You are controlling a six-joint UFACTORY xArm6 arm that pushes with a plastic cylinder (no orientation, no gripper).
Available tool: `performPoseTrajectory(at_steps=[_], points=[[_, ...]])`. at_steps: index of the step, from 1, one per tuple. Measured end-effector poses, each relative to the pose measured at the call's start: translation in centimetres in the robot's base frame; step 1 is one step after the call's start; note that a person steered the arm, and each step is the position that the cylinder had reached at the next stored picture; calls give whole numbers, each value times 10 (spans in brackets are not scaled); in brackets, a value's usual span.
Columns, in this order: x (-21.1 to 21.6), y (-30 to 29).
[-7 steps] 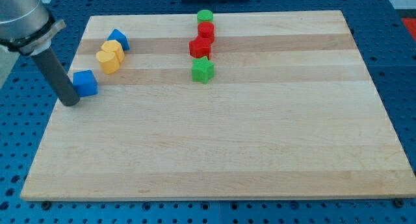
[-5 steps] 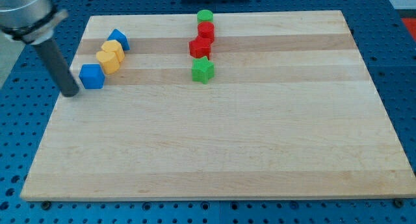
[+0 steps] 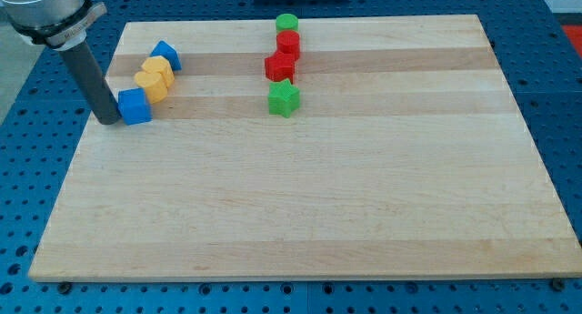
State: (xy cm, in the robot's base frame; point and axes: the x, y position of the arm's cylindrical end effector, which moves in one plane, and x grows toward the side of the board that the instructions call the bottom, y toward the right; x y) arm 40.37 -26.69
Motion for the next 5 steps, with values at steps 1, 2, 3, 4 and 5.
performPoseTrajectory(at_steps=[1, 2, 3, 4, 5], points=[[-1, 2], [-10, 5], [-21, 12], [-26, 6], [33, 23]])
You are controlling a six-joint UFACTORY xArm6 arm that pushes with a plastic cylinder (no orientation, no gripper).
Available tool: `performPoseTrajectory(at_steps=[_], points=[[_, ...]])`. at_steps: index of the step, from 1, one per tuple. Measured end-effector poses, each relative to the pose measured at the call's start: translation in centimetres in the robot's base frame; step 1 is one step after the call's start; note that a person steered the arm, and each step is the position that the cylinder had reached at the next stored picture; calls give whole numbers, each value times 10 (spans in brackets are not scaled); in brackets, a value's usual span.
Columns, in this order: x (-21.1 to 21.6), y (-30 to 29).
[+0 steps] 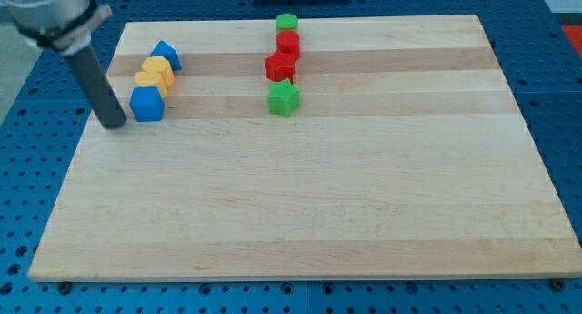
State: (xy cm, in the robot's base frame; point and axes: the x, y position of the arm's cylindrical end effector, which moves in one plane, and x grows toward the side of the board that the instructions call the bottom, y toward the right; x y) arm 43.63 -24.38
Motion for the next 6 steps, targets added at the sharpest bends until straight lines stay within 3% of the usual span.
performPoseTrajectory(at_steps=[1, 4, 5, 6], points=[[35, 62], [35, 81], [64, 100], [122, 150]])
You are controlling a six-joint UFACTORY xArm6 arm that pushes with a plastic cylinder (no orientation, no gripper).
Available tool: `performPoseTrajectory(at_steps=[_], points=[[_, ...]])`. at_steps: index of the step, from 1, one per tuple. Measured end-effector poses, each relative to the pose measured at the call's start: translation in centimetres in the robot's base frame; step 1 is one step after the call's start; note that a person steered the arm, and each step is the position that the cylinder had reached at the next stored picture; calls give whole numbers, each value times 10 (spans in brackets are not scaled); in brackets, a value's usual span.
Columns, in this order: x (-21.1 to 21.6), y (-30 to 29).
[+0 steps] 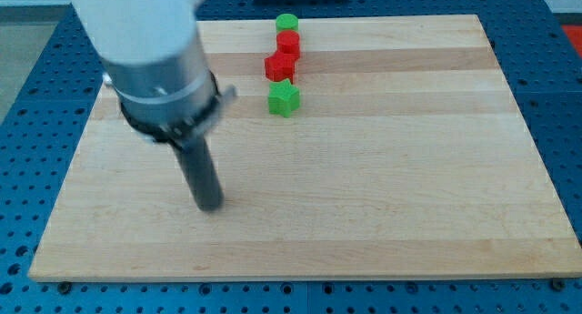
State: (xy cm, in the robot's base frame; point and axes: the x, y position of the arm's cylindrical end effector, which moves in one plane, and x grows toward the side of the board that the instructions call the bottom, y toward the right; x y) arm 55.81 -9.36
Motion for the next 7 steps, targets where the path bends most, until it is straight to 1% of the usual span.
performPoseTrajectory(at_steps=[1, 2, 3, 5, 6, 7], points=[[26, 77], [22, 123], [19, 152], [-49, 136], [-77, 135], [-73, 133]])
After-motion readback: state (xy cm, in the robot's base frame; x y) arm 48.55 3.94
